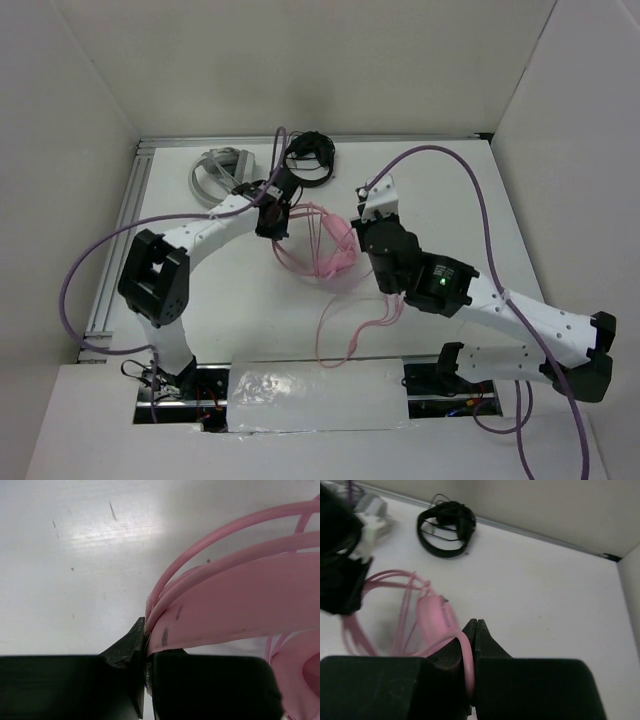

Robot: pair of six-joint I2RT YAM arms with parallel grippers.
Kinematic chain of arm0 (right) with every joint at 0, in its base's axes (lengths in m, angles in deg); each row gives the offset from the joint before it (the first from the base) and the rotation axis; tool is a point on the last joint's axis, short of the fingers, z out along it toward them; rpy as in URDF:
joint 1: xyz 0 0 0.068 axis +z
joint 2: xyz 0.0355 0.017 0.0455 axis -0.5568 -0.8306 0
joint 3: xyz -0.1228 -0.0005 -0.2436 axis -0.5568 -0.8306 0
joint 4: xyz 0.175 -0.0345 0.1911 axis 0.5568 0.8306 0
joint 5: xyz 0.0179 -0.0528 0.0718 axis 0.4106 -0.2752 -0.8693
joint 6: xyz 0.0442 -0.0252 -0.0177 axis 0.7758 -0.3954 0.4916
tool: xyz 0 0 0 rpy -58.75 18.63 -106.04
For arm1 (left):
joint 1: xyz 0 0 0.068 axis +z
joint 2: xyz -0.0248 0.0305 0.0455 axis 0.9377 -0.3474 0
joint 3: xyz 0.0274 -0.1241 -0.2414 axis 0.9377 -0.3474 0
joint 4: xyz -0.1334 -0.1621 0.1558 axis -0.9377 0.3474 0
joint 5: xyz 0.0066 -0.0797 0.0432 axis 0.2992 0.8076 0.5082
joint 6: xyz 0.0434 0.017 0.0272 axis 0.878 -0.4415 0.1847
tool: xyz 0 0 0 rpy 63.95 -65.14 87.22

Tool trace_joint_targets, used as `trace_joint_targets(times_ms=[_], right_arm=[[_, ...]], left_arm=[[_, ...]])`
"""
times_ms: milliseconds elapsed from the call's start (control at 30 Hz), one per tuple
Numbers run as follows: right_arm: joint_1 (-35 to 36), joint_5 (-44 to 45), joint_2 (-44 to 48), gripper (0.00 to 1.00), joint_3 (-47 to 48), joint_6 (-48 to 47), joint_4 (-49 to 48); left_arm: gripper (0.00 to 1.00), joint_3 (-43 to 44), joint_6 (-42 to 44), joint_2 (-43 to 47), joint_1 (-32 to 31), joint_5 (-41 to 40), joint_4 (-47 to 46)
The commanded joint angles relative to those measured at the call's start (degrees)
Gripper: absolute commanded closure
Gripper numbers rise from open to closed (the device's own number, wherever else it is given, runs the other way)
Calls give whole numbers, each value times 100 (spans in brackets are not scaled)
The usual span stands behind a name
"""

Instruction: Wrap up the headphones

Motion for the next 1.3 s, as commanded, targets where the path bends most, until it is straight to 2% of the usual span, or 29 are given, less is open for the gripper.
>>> trace_joint_targets(times_ms=[0,167,233,300,400,567,733,767,933,1133,1200,1267], right_arm=[[-666,-252,72,98,368,-1143,-838],[-1765,-966,-165,96,614,-1443,-1655],[-2187,-1326,-279,89,667,-1513,-1884],[-2511,-1581,-402,88,790,-1697,-2271],[-2837,-2082,-657,87,1080,-1865,-2527],[-3225,-3049,-1052,86,1440,-1734,-2685],[-3646,-4077,-1412,82,1380,-1628,-2754],[-3673,-4418,-1465,85,1327,-1610,-2799],[-3849,-4966,-1764,100,1212,-1373,-2922],[-4209,-4711,-2317,100,1152,-620,-2983],[-4393,-5220,-2449,98,1081,-346,-3001],[-4718,-6165,-2756,95,1168,-301,-2591]], left_arm=[[100,-586,265,966,-214,168,-867],[100,-1307,-6,1529,-935,-104,-675],[100,-1482,-15,1600,-1233,-104,-692],[100,-1545,-15,1653,-1418,-104,-648],[100,-1650,-33,1705,-1708,-104,-648],[100,-1932,187,2074,-1823,379,-1017],[100,-2055,353,2417,-1999,449,-1114],[100,-2012,345,2426,-2017,458,-1096],[100,-2055,486,2514,-2140,642,-1184],[100,-2037,538,2908,-2254,756,-1272],[100,-2046,722,3146,-2254,845,-1403],[100,-2011,862,3522,-2254,846,-1492]])
